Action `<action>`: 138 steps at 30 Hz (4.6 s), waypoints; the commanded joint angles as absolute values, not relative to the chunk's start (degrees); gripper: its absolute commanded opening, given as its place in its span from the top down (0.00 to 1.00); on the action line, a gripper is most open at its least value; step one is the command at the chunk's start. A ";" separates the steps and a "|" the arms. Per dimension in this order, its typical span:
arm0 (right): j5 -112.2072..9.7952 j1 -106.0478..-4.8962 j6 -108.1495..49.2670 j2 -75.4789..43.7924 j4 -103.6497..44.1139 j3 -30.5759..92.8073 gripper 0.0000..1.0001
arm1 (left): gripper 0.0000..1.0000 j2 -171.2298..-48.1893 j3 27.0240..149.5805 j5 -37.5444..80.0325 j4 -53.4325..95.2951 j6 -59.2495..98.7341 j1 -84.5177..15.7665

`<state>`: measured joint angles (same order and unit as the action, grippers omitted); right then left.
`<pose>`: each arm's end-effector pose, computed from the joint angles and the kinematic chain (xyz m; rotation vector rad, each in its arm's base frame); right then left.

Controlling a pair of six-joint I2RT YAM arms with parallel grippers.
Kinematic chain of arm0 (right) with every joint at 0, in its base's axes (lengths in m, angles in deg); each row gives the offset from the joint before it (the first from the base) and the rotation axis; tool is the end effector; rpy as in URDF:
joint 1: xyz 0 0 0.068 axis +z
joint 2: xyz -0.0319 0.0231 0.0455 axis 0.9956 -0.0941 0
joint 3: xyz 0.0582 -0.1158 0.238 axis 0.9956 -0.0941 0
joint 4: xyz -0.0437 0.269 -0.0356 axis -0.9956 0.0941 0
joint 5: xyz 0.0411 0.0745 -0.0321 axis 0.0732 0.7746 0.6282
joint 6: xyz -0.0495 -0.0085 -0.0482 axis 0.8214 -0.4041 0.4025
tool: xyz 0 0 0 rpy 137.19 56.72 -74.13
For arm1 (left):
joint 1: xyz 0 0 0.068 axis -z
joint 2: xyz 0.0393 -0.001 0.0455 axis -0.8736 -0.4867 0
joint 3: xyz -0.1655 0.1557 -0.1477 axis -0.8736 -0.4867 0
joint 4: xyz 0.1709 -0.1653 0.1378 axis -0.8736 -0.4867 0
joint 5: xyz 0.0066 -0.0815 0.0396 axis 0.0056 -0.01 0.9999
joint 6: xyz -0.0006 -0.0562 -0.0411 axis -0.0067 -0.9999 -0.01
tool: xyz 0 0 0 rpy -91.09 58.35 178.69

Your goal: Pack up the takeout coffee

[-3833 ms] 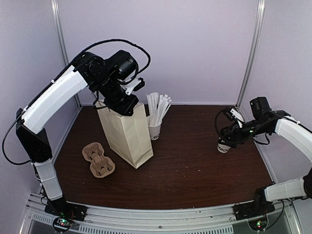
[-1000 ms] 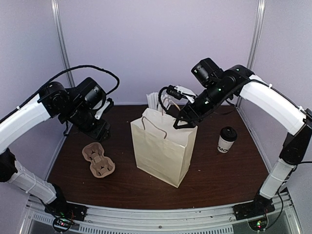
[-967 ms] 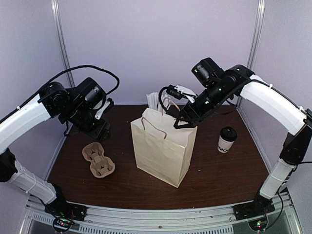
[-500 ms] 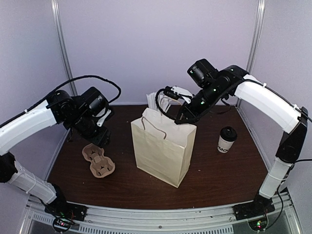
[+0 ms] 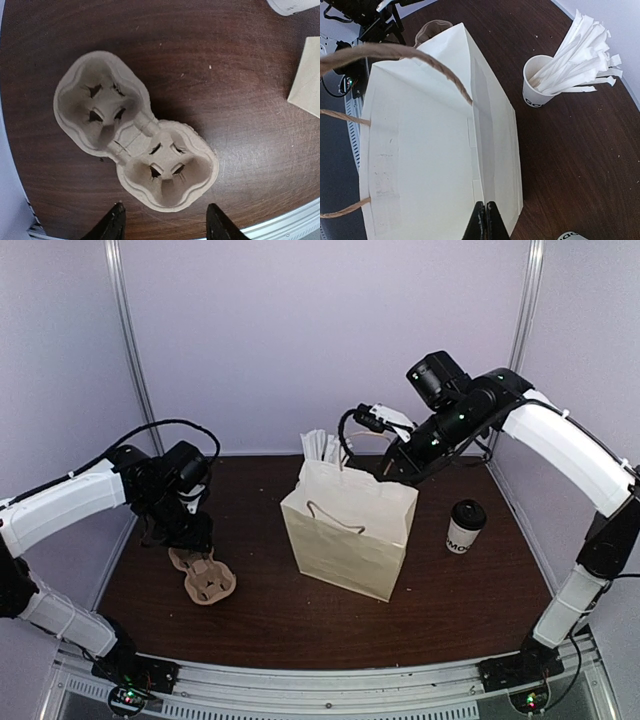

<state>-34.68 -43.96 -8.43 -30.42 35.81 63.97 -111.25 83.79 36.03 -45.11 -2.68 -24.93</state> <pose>0.2583 0.2523 0.3896 -1.3202 2.1565 0.7167 0.2173 -0.1497 0.2615 0.0243 2.8351 -0.1071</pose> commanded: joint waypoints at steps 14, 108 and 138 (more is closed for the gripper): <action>-32.08 -44.76 -7.38 -23.51 33.21 58.45 1.00 | 0.50 -120.90 78.69 49.40 -41.81 -38.12 -25.92; -3.74 -52.83 10.04 -25.64 55.75 75.71 0.30 | 0.75 -112.65 117.93 -15.87 -21.25 28.40 -19.44; -5.83 -40.27 15.14 -14.11 48.39 58.73 0.30 | 0.78 -133.59 135.18 -26.28 -29.33 47.26 -12.35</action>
